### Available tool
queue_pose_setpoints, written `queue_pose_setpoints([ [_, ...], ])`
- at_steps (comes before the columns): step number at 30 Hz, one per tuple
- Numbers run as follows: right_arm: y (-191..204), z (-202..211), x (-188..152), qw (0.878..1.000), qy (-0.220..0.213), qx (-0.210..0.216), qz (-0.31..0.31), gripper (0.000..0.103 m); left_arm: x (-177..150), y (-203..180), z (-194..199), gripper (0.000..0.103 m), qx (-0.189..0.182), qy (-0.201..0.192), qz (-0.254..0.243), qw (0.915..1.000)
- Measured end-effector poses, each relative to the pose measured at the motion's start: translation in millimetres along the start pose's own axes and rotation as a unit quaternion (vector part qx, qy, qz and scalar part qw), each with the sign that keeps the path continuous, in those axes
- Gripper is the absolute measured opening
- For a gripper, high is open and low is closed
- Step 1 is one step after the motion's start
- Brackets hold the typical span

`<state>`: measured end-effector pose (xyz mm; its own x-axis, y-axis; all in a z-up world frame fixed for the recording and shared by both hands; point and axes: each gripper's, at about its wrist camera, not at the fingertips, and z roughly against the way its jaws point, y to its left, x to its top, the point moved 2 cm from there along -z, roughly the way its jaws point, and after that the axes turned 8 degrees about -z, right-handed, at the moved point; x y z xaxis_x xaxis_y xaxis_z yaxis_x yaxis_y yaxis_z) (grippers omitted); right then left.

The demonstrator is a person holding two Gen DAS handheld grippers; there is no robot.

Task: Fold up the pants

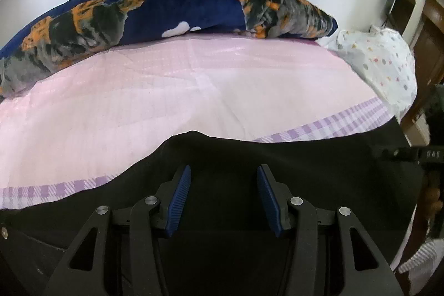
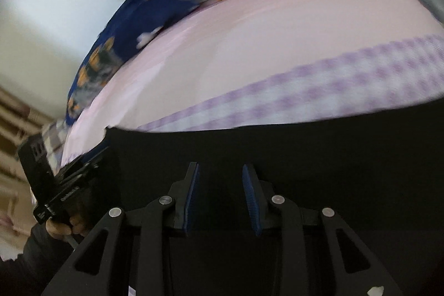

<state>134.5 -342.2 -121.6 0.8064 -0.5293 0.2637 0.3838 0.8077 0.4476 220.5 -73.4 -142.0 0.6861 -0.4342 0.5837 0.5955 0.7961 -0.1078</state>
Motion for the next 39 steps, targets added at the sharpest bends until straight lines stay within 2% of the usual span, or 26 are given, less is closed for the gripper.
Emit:
queue_pose_setpoints([
  [1,-16.9,9.4,2.8,1.0,-0.011,-0.021,-0.01,0.03,0.2,-1.7,-1.3,0.051,0.006,0.002,-0.006,1.0],
  [4,-53.2,30.2,7.1,0.998,-0.029,-0.032,-0.037,0.03,-1.6,-6.9,-3.3,0.051,0.026,0.004,-0.019,0.9995],
  [10,-135.5,88.2,10.7,0.989,-0.065,-0.095,-0.092,0.033,-0.2,-9.8,-4.0,0.051,0.044,0.012,-0.006,0.9989],
  [13,-168.9,113.5,6.7,0.985,-0.078,-0.106,-0.114,0.035,-0.7,-17.9,4.6,0.051,0.063,0.011,-0.019,0.9978],
  [17,-208.3,143.4,1.6,0.984,-0.078,-0.072,-0.145,0.043,-0.9,-36.0,23.1,0.051,0.049,0.003,-0.033,0.9983],
  [21,-239.1,156.8,-0.6,0.983,-0.065,-0.056,-0.163,0.043,-4.8,-58.4,35.5,0.053,0.027,0.009,-0.043,0.9987],
  [24,-257.1,160.2,-4.1,0.984,-0.053,-0.019,-0.17,0.043,-9.5,-78.3,41.7,0.053,0.003,0.018,-0.056,0.9983],
  [31,-266.5,158.3,-12.9,0.983,-0.041,0.055,-0.173,0.043,-23.1,-122.4,40.6,0.053,-0.023,0.046,-0.089,0.9947],
  [34,-262.8,153.0,-17.8,0.983,-0.019,0.091,-0.161,0.043,-31.4,-135.8,36.8,0.054,-0.031,0.06,-0.101,0.9926],
  [39,-259.7,152.4,-27.4,0.982,-0.003,0.115,-0.147,0.043,-42.9,-156.3,30.5,0.054,-0.043,0.08,-0.127,0.9877],
])
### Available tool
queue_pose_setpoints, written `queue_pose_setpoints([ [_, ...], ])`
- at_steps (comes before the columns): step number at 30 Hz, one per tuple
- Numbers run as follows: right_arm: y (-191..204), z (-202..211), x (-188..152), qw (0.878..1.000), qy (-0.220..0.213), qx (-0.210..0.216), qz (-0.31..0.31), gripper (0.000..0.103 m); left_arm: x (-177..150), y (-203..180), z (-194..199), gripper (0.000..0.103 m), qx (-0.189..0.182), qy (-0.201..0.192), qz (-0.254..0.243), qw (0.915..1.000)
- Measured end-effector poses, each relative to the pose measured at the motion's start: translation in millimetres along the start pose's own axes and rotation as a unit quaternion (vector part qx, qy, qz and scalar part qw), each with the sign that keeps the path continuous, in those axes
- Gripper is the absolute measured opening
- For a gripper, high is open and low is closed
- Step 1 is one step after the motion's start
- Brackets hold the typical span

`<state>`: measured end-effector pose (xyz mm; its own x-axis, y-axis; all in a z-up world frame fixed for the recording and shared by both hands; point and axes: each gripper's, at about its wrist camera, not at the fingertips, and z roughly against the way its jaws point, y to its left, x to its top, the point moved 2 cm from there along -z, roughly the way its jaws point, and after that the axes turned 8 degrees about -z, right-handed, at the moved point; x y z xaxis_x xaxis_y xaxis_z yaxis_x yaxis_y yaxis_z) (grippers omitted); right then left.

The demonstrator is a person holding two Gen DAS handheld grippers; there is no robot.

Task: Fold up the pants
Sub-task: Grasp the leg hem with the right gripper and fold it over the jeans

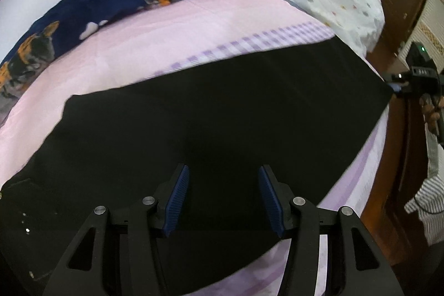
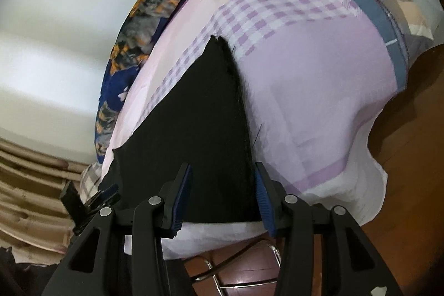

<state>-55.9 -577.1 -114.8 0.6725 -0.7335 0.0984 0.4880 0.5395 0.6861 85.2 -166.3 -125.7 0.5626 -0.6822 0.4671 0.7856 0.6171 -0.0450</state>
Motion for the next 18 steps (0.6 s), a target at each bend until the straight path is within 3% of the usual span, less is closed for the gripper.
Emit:
queue_pose_setpoints([
  [7,-6.4,-4.3,-9.0,0.998,-0.005,0.052,-0.042,0.043,-7.4,-11.2,-13.6,0.055,0.013,0.009,-0.02,0.9997],
  [9,-6.8,-3.9,-8.7,0.998,-0.019,0.042,-0.047,0.032,-7.0,-11.3,-14.3,0.057,0.016,0.005,-0.021,0.9996],
  [11,-8.4,-8.4,-10.8,0.998,-0.024,0.031,-0.056,0.013,-7.2,-11.7,-15.5,0.06,0.017,-0.001,-0.019,0.9997],
  [15,-2.2,-11.1,-14.8,0.997,-0.041,0.01,-0.063,0.011,-7.2,-14.2,-16.8,0.065,0.024,-0.016,-0.018,0.9994],
  [18,13.1,-5.6,-16.8,0.996,-0.054,0.023,-0.064,0.01,-5.5,-13.9,-17.3,0.066,0.022,-0.02,-0.011,0.9995],
])
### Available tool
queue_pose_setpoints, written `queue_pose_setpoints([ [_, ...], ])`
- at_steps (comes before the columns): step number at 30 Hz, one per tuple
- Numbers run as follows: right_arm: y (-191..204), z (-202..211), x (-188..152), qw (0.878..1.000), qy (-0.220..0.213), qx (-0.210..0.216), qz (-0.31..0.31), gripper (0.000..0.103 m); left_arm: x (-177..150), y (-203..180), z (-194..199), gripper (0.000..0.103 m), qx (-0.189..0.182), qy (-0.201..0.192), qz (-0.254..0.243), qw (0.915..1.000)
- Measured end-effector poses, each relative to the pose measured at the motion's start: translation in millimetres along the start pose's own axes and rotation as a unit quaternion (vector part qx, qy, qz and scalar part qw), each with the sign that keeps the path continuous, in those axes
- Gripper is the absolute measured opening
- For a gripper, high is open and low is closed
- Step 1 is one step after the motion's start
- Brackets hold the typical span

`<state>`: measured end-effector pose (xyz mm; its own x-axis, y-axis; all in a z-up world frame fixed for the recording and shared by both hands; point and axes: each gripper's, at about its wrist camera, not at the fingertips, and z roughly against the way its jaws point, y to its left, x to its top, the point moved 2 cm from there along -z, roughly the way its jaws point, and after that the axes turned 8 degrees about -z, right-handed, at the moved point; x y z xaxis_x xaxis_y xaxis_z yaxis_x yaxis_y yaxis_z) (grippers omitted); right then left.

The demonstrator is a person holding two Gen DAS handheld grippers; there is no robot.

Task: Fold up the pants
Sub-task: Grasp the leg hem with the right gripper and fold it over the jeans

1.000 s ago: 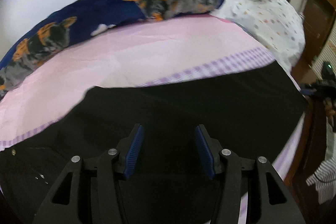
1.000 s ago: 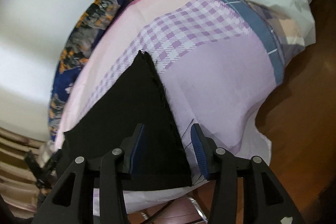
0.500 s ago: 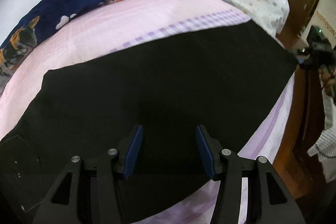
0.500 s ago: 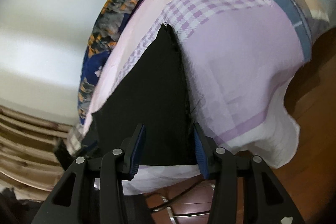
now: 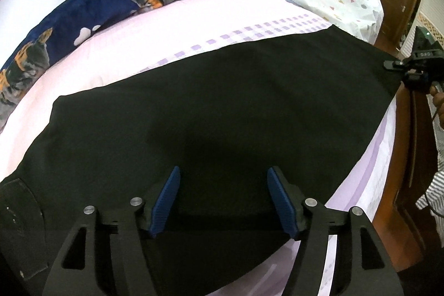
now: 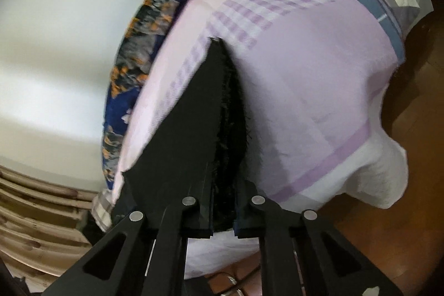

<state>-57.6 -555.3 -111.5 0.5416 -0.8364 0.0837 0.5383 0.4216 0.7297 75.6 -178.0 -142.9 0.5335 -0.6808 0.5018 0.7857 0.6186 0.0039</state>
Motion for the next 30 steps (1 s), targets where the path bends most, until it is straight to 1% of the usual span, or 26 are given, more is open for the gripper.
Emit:
queue_pose_setpoints([
  [2,17.7,0.7,-3.1,1.0,-0.004,0.013,0.006,0.01,2.6,3.9,1.2,0.066,-0.011,0.002,0.015,0.9998],
  [4,37.2,-2.2,-6.4,1.0,-0.005,0.026,0.014,0.01,3.8,12.1,6.7,0.066,-0.022,-0.003,0.04,0.999],
  [7,72.8,-16.4,-13.2,0.998,0.008,0.049,0.032,0.01,3.7,30.7,23.4,0.066,-0.02,-0.025,0.073,0.9968],
  [10,110.9,-40.2,-23.1,0.996,0.032,0.067,0.058,0.01,-1.0,53.6,46.1,0.066,-0.002,-0.046,0.096,0.9943],
  [11,127.5,-54.4,-29.0,0.994,0.047,0.07,0.074,0.01,-4.1,63.1,53.6,0.066,0.003,-0.051,0.107,0.9929],
  [13,146.6,-73.4,-38.3,0.991,0.066,0.075,0.089,0.01,-13.7,83.2,68.9,0.066,0.014,-0.059,0.133,0.9893],
  [15,169.3,-101.5,-52.9,0.986,0.098,0.089,0.103,0.01,-27.4,95.2,76.9,0.066,0.023,-0.064,0.153,0.9859],
  [18,194.2,-136.1,-75.0,0.978,0.137,0.095,0.125,0.01,-50.4,113.3,86.2,0.066,0.032,-0.066,0.182,0.9806],
  [21,213.6,-171.8,-108.9,0.967,0.182,0.086,0.154,0.01,-70.7,125.7,92.3,0.066,0.033,-0.067,0.211,0.9747],
  [25,226.8,-217.2,-159.3,0.949,0.246,0.065,0.186,0.01,-86.5,131.7,98.5,0.066,0.033,-0.072,0.228,0.9705],
  [28,231.5,-235.8,-190.0,0.937,0.268,0.043,0.219,0.011,-91.1,135.0,102.3,0.066,0.023,-0.081,0.237,0.968],
  [29,233.5,-242.3,-201.1,0.932,0.269,0.024,0.24,0.015,-93.3,137.3,103.5,0.066,0.016,-0.083,0.242,0.9665],
  [30,234.5,-245.7,-204.9,0.93,0.268,0.013,0.251,0.017,-93.8,138.3,103.8,0.066,0.012,-0.084,0.246,0.9655],
])
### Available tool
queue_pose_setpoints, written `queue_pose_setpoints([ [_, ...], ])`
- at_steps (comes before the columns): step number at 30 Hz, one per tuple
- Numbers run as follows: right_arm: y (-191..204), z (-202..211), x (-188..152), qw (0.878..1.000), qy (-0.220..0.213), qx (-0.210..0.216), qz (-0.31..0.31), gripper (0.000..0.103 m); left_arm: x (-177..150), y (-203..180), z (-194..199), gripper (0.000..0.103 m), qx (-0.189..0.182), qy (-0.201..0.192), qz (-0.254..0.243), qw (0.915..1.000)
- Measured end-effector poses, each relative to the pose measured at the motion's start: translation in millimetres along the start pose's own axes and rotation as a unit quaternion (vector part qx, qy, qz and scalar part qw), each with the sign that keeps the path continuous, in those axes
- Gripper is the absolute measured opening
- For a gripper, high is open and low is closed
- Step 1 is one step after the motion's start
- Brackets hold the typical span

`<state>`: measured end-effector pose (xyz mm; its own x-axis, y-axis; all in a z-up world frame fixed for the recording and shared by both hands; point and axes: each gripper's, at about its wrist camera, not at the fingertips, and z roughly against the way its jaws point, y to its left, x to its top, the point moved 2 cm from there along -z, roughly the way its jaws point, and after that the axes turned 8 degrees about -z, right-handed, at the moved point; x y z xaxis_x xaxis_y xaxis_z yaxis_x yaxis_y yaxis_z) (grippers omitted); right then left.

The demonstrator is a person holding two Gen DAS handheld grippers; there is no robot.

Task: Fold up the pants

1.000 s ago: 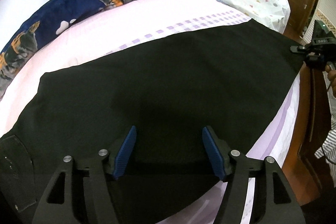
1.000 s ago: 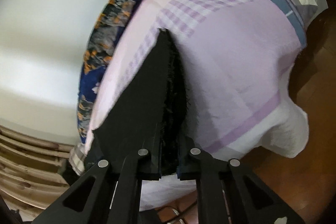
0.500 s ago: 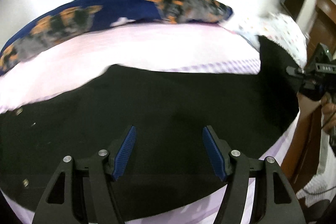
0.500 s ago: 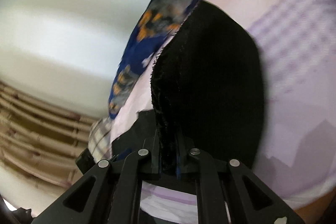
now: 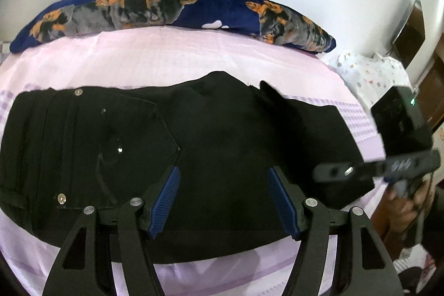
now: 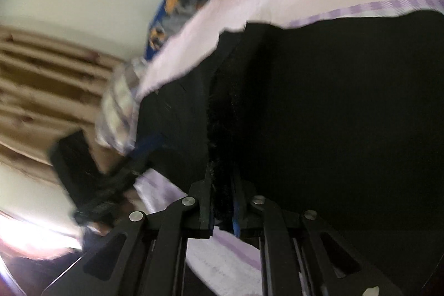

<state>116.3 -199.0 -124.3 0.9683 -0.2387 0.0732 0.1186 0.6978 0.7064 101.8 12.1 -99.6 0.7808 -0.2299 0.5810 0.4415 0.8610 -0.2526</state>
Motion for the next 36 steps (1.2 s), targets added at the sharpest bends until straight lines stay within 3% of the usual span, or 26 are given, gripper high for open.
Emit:
queue_pose_setpoints([
  [2,2.1,-10.4,-0.4,1.0,0.01,-0.01,0.001,0.039,0.6,2.1,0.7,0.066,-0.01,0.0,0.009,0.9999],
  [4,4.3,-10.1,-3.4,1.0,0.008,0.004,-0.008,0.046,0.7,4.3,1.1,0.066,-0.02,0.001,0.018,0.9996],
  [7,11.3,3.9,-9.0,1.0,-0.009,0.026,-0.01,0.046,0.9,8.3,1.1,0.066,-0.049,0.004,0.039,0.998],
  [13,-12.8,54.5,-19.2,0.991,-0.111,0.015,-0.071,0.051,9.0,2.8,-12.1,0.066,-0.125,0.026,0.065,0.9897],
  [17,-33.6,61.2,-24.1,0.983,-0.133,0.034,-0.122,0.051,15.7,-8.5,-37.8,0.066,-0.149,0.059,0.062,0.9851],
  [23,-41.0,61.2,-23.5,0.978,-0.142,0.047,-0.143,0.051,21.1,-12.0,-78.3,0.066,-0.172,0.1,0.086,0.9762],
  [28,-40.3,62.1,-22.2,0.977,-0.147,0.055,-0.144,0.051,21.7,-21.9,-88.0,0.065,-0.209,0.104,0.099,0.9673],
  [31,-44.5,63.8,-23.0,0.976,-0.148,0.058,-0.148,0.051,20.1,-29.2,-86.5,0.064,-0.205,0.103,0.082,0.9698],
  [32,-45.3,63.2,-23.2,0.976,-0.148,0.059,-0.15,0.051,18.3,-30.6,-86.2,0.063,-0.209,0.105,0.085,0.9686],
  [33,-46.2,63.1,-23.5,0.976,-0.148,0.059,-0.15,0.051,16.4,-29.8,-87.0,0.051,-0.21,0.11,0.093,0.9671],
  [34,-47.0,62.4,-23.8,0.976,-0.147,0.058,-0.151,0.051,14.6,-28.8,-88.5,0.029,-0.209,0.116,0.099,0.966],
  [36,-48.9,62.0,-23.7,0.976,-0.146,0.056,-0.153,0.051,9.8,-26.3,-94.2,0.011,-0.194,0.131,0.117,0.965],
])
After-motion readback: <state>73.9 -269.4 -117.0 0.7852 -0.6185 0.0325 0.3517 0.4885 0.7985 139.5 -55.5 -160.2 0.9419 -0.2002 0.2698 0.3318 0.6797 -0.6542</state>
